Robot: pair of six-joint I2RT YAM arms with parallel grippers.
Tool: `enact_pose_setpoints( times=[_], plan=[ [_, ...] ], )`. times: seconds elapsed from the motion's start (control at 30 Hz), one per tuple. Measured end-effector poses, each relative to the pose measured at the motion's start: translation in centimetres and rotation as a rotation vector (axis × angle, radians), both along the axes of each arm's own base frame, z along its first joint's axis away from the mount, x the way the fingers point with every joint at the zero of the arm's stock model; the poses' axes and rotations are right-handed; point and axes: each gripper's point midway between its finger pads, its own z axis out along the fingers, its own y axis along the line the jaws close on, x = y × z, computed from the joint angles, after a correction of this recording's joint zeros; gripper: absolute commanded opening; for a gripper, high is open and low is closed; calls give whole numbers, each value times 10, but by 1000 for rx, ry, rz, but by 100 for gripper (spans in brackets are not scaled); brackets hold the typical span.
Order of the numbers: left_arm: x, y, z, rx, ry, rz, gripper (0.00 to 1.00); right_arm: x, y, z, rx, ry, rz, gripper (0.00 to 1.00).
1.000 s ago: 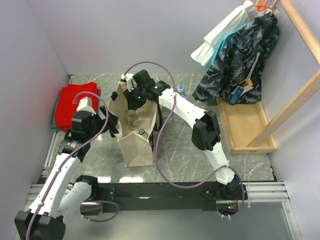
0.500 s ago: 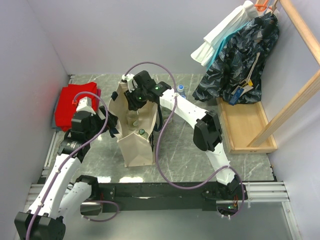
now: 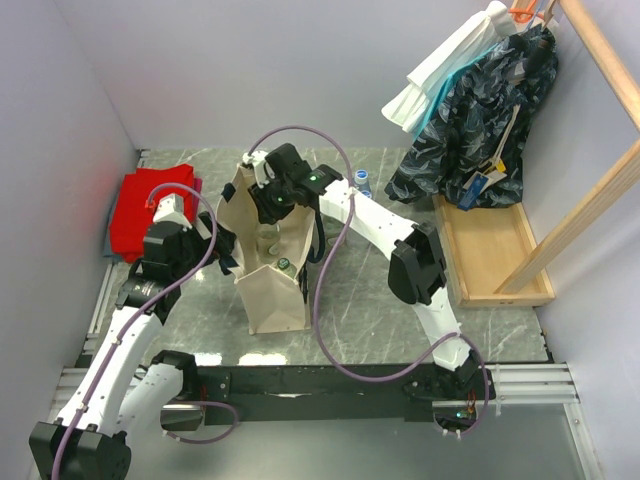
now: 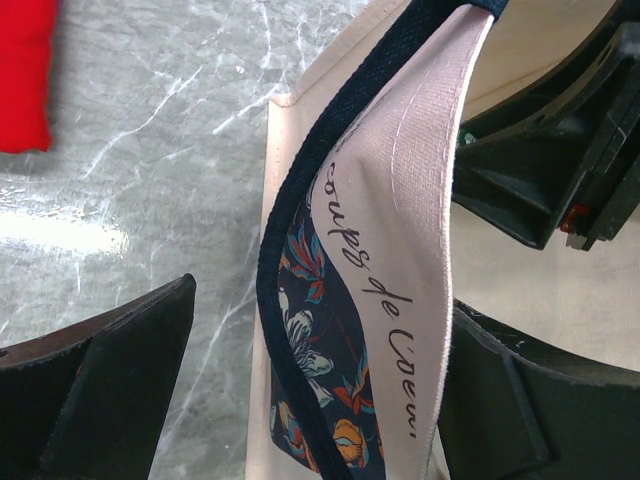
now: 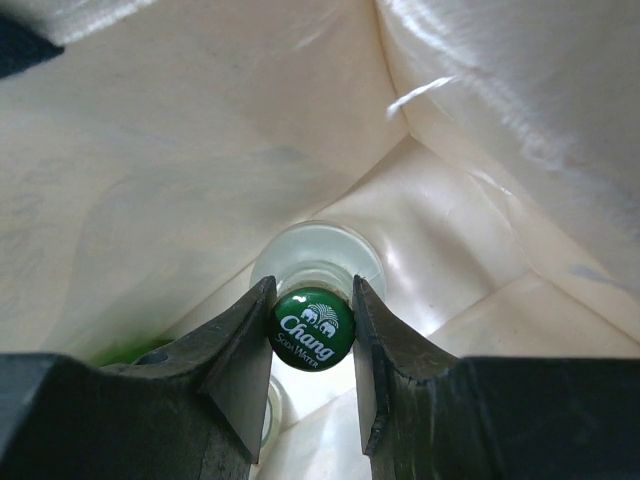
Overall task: Take the beverage out of the canvas bag
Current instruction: Take out the drink from the canvas bag.
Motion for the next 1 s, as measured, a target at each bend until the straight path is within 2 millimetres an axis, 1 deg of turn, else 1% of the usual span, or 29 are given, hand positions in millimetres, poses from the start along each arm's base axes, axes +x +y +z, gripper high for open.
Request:
enact_pose_setpoints(
  times=[0.27,0.4,0.77,1.0],
  plan=[
    [0,0,0,0,1,0,97,-7,-2,2,-46,-35,12,0],
    [0,0,0,0,1,0,96,-9,-6,2,-64,-52,12,0],
    [0,0,0,0,1,0,96,-9,-10,22,-52,-97,4,0],
    [0,0,0,0,0,0,96,-9,-10,25,-53,-108,4,0]
  ],
)
